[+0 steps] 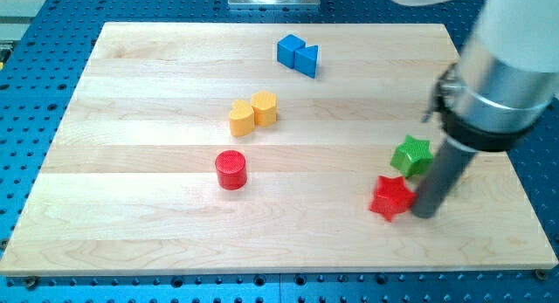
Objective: Move the red star into the red circle
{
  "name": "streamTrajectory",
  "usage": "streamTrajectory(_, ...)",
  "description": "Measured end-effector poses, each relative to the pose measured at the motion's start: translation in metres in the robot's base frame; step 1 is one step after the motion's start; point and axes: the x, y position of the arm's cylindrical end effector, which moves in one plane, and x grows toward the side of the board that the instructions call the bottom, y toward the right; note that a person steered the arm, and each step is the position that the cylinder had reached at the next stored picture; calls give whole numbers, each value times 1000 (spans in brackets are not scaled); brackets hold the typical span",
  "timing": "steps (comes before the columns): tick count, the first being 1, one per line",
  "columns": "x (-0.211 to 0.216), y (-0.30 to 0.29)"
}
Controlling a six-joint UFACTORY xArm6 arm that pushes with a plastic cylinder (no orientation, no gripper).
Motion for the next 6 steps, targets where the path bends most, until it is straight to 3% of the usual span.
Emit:
streamTrajectory(3,-23,-165)
streamTrajectory(6,11,-115)
